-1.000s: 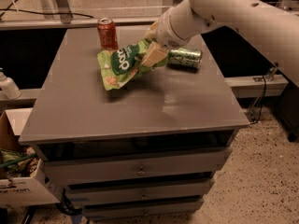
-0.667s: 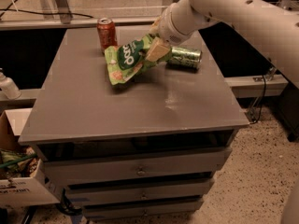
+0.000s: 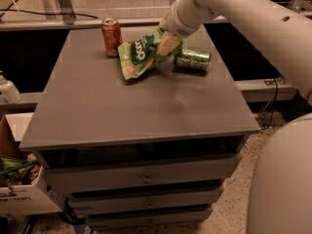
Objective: Move green rice chip bag near coke can
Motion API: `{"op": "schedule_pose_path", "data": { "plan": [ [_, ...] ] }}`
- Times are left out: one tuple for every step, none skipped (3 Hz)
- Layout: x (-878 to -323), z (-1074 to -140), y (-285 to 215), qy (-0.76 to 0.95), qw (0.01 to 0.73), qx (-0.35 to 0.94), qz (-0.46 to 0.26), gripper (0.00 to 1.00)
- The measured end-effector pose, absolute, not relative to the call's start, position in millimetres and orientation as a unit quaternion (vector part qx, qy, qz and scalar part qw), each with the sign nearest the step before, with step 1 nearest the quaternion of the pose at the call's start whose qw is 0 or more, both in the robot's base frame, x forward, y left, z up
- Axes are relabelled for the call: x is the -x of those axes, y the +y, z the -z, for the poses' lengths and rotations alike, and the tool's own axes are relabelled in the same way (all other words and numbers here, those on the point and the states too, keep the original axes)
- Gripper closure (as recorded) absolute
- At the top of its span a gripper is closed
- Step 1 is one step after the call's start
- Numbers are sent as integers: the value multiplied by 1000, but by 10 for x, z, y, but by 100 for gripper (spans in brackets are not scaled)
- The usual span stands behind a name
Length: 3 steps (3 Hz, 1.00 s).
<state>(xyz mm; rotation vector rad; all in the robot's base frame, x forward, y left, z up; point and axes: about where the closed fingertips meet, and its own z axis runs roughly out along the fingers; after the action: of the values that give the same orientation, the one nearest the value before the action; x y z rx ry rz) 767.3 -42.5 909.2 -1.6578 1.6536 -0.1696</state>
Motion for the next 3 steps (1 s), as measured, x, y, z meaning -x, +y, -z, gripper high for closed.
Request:
{"op": "schedule_pose_path", "data": {
  "plan": [
    [-7906, -9121, -400, 650, 388, 648, 80, 100],
    [-8252, -9132, -303, 651, 388, 646, 95, 100],
    [-8252, -9122, -297, 651, 388, 645, 94, 100]
  ]
}}
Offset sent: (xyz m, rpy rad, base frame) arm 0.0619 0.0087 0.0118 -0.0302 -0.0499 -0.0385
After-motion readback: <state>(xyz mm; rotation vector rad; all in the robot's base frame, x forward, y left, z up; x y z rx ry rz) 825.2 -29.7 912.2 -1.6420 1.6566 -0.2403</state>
